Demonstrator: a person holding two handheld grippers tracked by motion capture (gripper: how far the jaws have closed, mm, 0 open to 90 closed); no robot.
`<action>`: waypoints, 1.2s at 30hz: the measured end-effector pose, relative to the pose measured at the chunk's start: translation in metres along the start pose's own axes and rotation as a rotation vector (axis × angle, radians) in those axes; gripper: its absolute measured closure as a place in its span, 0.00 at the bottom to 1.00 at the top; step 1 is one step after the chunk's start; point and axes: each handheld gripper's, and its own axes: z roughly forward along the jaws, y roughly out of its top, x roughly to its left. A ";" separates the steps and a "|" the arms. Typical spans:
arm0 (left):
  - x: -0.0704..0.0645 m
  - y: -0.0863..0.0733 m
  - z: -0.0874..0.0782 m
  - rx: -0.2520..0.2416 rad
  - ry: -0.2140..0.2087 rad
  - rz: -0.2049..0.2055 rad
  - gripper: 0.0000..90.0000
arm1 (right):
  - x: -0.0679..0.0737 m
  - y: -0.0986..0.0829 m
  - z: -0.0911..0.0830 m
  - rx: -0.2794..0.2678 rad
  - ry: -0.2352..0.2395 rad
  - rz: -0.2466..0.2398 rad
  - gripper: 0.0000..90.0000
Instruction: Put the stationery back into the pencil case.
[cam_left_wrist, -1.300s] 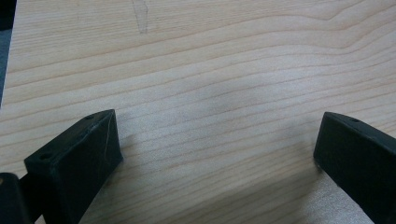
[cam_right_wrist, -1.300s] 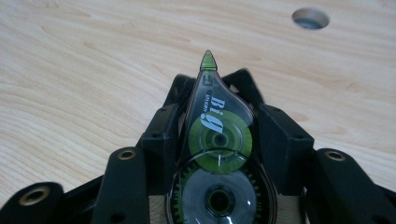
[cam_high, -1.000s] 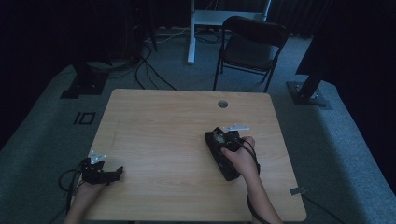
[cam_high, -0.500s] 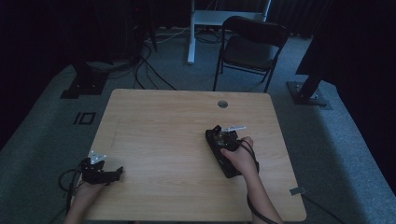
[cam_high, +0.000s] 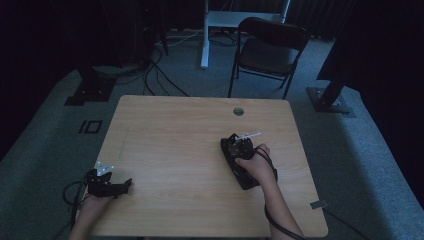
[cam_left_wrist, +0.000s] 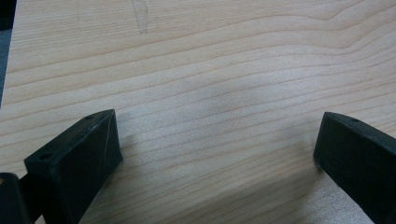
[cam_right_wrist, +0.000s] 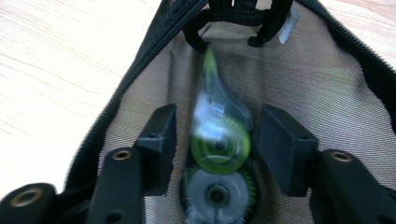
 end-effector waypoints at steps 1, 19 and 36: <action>0.000 0.000 0.000 0.000 0.000 0.000 0.01 | 0.000 0.000 0.000 0.000 0.002 0.000 0.50; 0.000 0.000 0.000 0.000 0.000 0.000 0.01 | -0.006 0.001 -0.028 -0.077 0.036 -0.006 0.47; 0.000 0.000 0.000 0.000 0.000 0.000 0.01 | -0.023 -0.009 -0.072 -0.308 0.058 -0.039 0.41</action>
